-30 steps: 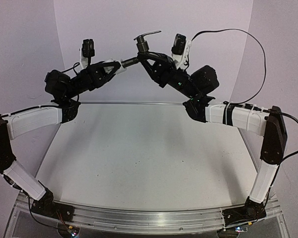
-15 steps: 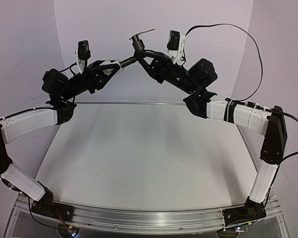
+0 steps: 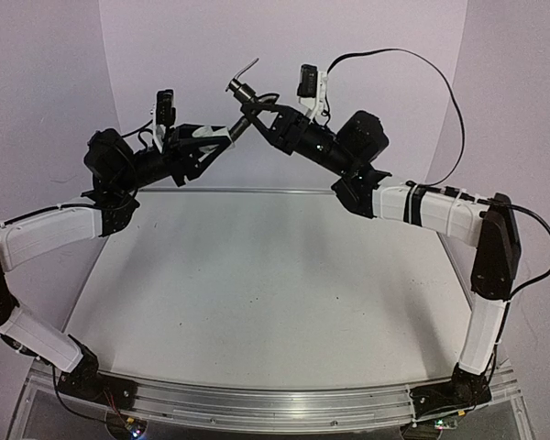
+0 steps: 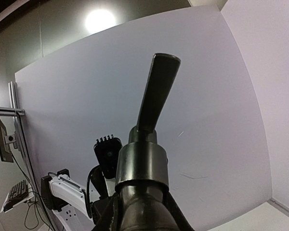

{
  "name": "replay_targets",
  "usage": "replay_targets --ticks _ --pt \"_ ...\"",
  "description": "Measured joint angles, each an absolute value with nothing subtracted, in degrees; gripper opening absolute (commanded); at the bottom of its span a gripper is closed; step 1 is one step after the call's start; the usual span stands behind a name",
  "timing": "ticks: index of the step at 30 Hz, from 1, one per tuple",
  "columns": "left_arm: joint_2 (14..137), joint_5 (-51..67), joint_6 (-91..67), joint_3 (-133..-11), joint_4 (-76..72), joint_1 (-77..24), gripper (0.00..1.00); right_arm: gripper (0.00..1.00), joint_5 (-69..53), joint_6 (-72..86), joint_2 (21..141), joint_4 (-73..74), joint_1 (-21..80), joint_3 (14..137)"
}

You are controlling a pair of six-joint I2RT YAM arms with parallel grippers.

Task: Install the water faucets

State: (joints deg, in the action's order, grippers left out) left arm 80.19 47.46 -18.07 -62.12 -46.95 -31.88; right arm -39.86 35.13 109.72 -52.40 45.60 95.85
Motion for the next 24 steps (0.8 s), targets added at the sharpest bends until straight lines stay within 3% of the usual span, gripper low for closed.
replay_targets --ticks 15,20,24 --pt "74.81 33.98 -11.87 -54.49 -37.70 -36.36 0.00 0.00 -34.85 45.06 108.78 -59.86 43.78 83.56" --pt "72.00 24.75 -15.21 -53.60 -25.63 -37.60 0.00 0.00 -32.70 36.95 106.22 -46.56 38.18 76.94" --pt "73.66 16.05 -20.21 -58.30 -7.13 -37.67 0.00 0.00 -26.84 27.08 102.32 -30.65 35.20 74.70"
